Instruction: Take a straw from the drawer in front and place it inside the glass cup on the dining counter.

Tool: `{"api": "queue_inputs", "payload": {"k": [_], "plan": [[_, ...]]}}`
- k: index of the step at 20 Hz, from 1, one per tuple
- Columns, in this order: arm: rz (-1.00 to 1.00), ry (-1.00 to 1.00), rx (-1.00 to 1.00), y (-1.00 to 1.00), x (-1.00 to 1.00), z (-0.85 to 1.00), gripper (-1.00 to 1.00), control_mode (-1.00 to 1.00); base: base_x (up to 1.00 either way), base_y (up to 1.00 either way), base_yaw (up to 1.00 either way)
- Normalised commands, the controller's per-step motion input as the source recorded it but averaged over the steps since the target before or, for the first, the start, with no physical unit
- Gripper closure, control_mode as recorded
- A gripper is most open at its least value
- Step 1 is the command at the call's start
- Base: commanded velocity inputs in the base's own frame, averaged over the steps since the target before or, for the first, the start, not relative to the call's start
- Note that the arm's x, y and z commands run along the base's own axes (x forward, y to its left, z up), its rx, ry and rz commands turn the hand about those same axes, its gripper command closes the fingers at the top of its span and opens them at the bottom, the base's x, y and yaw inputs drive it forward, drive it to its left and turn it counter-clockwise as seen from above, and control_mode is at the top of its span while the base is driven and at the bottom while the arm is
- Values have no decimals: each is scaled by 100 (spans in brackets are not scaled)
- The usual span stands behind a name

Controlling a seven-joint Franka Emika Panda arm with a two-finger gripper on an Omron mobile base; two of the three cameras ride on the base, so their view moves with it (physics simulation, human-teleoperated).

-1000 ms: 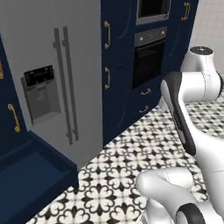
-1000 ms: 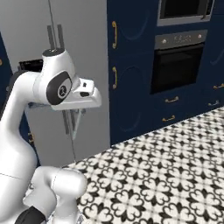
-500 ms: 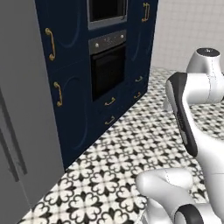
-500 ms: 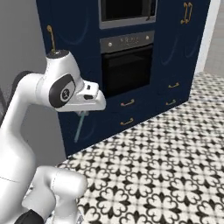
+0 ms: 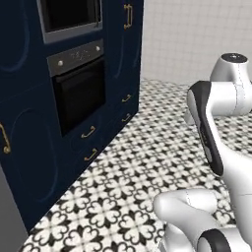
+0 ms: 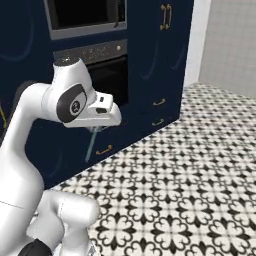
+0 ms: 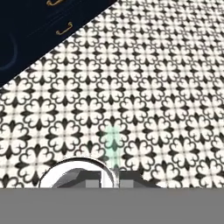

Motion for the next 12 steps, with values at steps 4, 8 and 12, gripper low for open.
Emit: {"api": "queue_inputs", "payload": {"k": [4,8,12], "plan": [[0,0,0,0,0,0,100,100,67,-72,-50],[0,0,0,0,0,0,100,100,33,-32,-70],[0,0,0,0,0,0,100,100,30,-23,-72]]}}
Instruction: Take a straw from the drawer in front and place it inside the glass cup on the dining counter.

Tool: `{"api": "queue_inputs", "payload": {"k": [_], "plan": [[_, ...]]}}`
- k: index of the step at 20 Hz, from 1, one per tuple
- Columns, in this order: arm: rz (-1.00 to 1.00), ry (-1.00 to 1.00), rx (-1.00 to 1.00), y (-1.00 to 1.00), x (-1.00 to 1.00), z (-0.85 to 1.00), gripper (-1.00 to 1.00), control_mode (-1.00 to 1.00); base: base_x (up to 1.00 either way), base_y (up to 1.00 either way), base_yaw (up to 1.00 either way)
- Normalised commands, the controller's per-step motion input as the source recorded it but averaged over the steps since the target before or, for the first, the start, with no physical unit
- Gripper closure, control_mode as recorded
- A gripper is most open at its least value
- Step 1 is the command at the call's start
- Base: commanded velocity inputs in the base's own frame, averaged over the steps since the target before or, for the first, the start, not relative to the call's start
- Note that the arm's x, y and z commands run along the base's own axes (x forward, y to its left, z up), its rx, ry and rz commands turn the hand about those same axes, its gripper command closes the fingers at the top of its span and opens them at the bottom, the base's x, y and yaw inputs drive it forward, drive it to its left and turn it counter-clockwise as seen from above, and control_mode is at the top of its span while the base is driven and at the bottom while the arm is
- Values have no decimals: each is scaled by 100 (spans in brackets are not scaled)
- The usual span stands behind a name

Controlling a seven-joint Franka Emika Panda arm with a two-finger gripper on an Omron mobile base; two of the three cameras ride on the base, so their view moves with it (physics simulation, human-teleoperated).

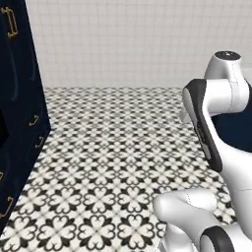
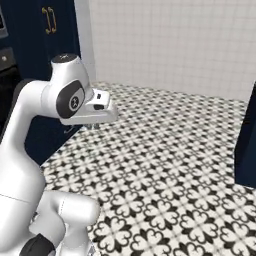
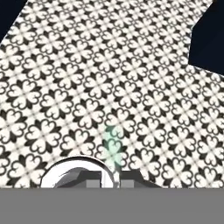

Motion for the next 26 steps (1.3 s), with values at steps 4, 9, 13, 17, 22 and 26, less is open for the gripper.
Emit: {"api": "queue_inputs", "payload": {"k": [4,9,13,17,22,26], "plan": [[0,0,0,0,0,0,100,100,53,-2,-68],[0,0,0,0,0,0,100,100,81,15,-61],[0,0,0,0,0,0,100,100,94,63,-58],[0,0,0,0,0,0,100,100,84,95,-55],[0,0,0,0,0,0,100,100,61,100,-50],[0,0,0,0,0,0,100,100,48,100,-46]]}}
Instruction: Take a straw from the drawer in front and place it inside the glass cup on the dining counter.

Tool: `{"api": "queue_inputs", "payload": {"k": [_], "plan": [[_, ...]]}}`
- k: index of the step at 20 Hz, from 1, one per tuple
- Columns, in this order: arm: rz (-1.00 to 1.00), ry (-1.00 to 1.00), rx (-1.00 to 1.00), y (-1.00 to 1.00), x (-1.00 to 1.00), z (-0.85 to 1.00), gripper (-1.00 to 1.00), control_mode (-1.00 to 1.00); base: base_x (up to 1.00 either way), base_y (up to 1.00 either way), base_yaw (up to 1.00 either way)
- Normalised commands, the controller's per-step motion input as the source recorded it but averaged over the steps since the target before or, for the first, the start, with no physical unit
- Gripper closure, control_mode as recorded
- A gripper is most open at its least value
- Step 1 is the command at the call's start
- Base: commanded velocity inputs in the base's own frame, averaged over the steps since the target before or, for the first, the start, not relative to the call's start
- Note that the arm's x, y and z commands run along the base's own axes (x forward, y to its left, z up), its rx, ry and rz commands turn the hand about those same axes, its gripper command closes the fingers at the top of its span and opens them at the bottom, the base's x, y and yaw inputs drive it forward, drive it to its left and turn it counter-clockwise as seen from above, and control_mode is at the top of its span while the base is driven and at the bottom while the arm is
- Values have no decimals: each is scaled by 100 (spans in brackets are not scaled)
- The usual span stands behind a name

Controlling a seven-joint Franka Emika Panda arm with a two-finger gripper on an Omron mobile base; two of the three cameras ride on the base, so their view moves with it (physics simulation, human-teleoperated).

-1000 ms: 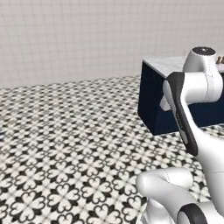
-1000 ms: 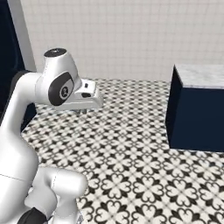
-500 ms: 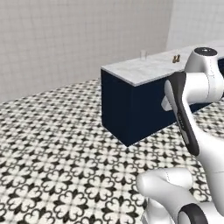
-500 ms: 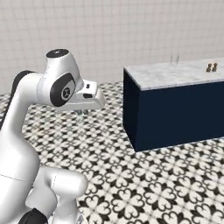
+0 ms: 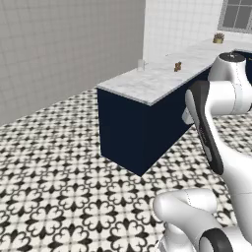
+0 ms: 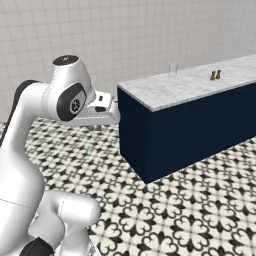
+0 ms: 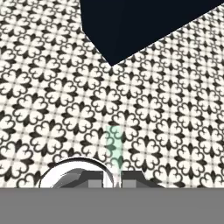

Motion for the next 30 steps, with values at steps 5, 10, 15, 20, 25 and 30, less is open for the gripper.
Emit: {"api": "queue_inputs", "payload": {"k": [5,10,15,20,25,30], "plan": [[0,0,0,0,0,0,100,100,52,100,-42],[0,0,0,0,0,0,100,100,59,100,-40],[0,0,0,0,0,0,100,100,53,100,-38],[0,0,0,0,0,0,100,100,44,100,-38],[0,0,0,0,0,0,100,100,28,100,-38],[0,0,0,0,0,0,100,100,19,100,-38]]}}
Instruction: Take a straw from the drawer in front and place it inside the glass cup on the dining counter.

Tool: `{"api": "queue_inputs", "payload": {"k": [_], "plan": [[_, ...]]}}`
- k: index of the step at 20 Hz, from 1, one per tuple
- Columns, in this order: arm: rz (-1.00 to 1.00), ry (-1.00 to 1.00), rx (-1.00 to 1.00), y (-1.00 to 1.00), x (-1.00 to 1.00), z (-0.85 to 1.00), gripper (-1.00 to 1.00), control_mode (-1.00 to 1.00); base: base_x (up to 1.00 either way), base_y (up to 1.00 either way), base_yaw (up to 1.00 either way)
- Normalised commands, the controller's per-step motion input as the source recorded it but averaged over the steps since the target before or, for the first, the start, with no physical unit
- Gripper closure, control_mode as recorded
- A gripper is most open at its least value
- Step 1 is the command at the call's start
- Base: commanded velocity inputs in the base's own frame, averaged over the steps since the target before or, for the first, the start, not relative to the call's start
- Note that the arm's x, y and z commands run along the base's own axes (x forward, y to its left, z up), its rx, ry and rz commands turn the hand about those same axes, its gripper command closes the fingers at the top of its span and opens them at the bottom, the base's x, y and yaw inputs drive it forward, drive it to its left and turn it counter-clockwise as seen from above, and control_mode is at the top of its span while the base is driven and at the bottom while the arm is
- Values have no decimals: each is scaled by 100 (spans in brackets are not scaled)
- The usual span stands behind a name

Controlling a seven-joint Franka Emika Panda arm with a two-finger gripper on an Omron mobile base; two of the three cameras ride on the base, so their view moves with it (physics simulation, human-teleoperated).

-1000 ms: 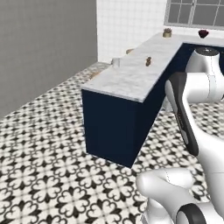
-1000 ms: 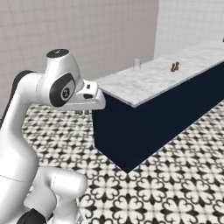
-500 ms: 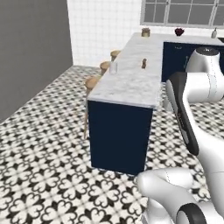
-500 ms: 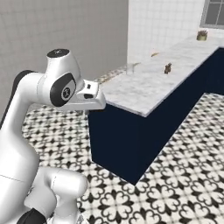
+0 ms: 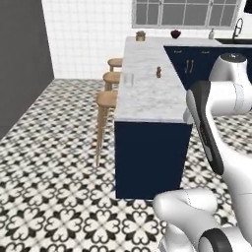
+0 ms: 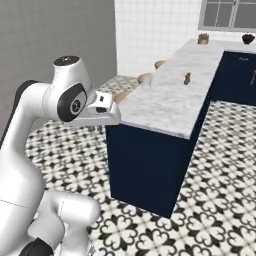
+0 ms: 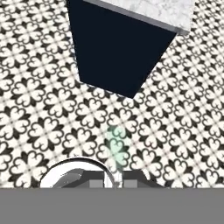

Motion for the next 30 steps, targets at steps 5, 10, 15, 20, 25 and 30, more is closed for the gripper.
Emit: {"api": "queue_inputs", "payload": {"k": [5,10,15,20,25,30], "plan": [[0,0,0,0,0,0,100,100,16,100,-38],[0,0,0,0,0,0,100,100,25,100,-38],[0,0,0,0,0,0,100,100,38,100,-40],[0,0,0,0,0,0,100,100,49,100,-43],[0,0,0,0,0,0,100,100,52,100,-43],[0,0,0,0,0,0,100,100,58,100,-44]]}}
